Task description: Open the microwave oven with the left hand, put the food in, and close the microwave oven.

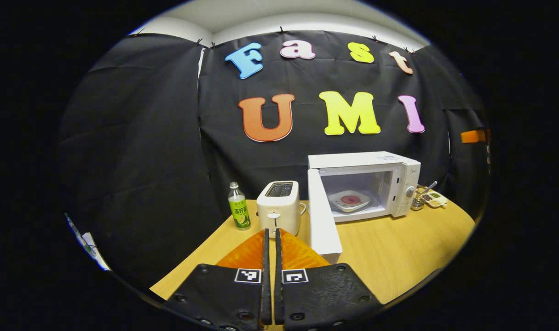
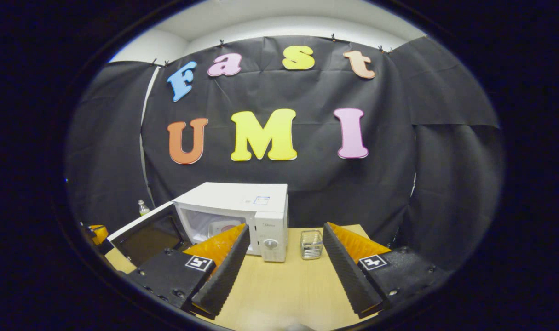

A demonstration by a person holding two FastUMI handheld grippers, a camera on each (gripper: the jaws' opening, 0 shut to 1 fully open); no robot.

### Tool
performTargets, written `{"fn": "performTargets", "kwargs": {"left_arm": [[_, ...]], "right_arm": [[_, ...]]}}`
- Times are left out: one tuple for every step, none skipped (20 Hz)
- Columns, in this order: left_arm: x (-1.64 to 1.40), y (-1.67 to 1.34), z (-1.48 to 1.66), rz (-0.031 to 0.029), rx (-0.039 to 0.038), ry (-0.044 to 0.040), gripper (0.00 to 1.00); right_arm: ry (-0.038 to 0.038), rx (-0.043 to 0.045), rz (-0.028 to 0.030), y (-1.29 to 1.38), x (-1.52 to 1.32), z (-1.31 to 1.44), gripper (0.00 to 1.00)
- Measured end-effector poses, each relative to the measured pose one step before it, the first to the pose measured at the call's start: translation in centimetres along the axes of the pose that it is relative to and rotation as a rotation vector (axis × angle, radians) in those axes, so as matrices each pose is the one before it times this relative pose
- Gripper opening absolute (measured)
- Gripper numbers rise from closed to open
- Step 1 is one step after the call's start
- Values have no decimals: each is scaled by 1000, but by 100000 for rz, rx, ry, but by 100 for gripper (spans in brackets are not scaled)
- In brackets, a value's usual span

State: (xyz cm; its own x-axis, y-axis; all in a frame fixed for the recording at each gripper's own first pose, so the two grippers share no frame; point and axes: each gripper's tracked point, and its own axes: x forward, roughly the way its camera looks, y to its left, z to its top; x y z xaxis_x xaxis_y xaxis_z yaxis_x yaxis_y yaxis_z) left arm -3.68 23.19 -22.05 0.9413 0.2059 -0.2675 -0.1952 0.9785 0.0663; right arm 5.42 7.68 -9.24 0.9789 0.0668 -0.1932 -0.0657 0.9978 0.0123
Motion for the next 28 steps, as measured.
{"fn": "performTargets", "kwargs": {"left_arm": [[501, 305, -696, 818, 178, 15, 0], [-245, 233, -918, 140, -1046, 1125, 0], [1, -325, -357, -1413, -1246, -496, 0], [255, -388, -577, -1456, -397, 932, 0], [310, 148, -715, 1139, 958, 1100, 0], [545, 43, -488, -725, 403, 516, 0], [156, -346, -175, -1118, -475, 468, 0], [47, -445, -136, -1106, -763, 430, 0], [-87, -662, -79, -1781, 111, -1, 0], [33, -838, -19, -1856, 555, -524, 0], [12, -952, -33, -1900, 528, 204, 0], [-20, -1212, 69, -2262, 611, -539, 0], [-15, -1300, 99, -2360, 168, -398, 0], [134, -1818, 242, -2902, -241, -697, 0], [264, -1711, 179, -3050, -471, -479, 0], [273, -1764, 35, -3025, -277, -298, 0], [472, -1736, 118, -3080, 50, -383, 0], [573, -1598, 85, -2491, -94, -296, 0], [634, -1534, 17, -3064, -483, 306, 0], [653, -1585, 145, -2613, -69, -345, 0], [805, -1450, 253, -2939, 136, -429, 0], [1112, -1404, 268, -2361, 306, -245, 0], [1068, -1196, 219, -2025, 378, -280, 0], [1114, -1143, 290, -2054, 275, -345, 0], [1332, -989, 348, -1603, 422, -446, 0], [1378, -911, 383, -1259, 299, -436, 0], [1411, -751, 413, -950, -14, -558, 0], [1509, -727, 421, -1086, 300, -508, 0]], "right_arm": [[535, 390, -409, -305, -692, 53, 91], [698, 285, -529, -490, -419, -75, 100], [723, 272, -725, -468, -497, -142, 92], [798, 861, -840, -361, -212, -268, 92], [1199, 401, -894, -361, -340, -369, 92], [1028, 266, -1239, -442, -369, -373, 92], [451, 307, -1032, -367, -394, -101, 91], [306, 497, -609, -218, -366, 97, 92], [258, 90, -564, -221, -316, 6, 91], [632, -199, -609, -222, -455, -261, 100], [233, 24, -468, -165, -118, 92, 100], [-289, 307, -28, 76, -170, 65, 100], [438, -42, -197, -27, -102, 24, 92], [455, 83, 120, 29, -60, -193, 92], [524, 258, -162, -50, -134, -39, 100], [100, 218, 90, -79, -65, 45, 92], [-66, 26, -148, -160, -56, 91, 100], [645, -175, -24, -184, 9, -172, 100], [396, 383, 103, -203, -95, -134, 100], [400, 119, -57, -189, 5, -20, 100], [75, -22, -247, -364, 39, 35, 100], [484, 1, -385, -334, 118, -124, 100], [539, 176, -35, -313, 64, -75, 100], [633, 64, -311, -397, 113, -115, 100], [535, -144, -388, -408, 134, -89, 100], [481, -110, -309, -447, 347, -43, 100], [889, -35, 633, -277, 283, -68, 100], [1227, -236, 286, -176, 227, -217, 92]]}}
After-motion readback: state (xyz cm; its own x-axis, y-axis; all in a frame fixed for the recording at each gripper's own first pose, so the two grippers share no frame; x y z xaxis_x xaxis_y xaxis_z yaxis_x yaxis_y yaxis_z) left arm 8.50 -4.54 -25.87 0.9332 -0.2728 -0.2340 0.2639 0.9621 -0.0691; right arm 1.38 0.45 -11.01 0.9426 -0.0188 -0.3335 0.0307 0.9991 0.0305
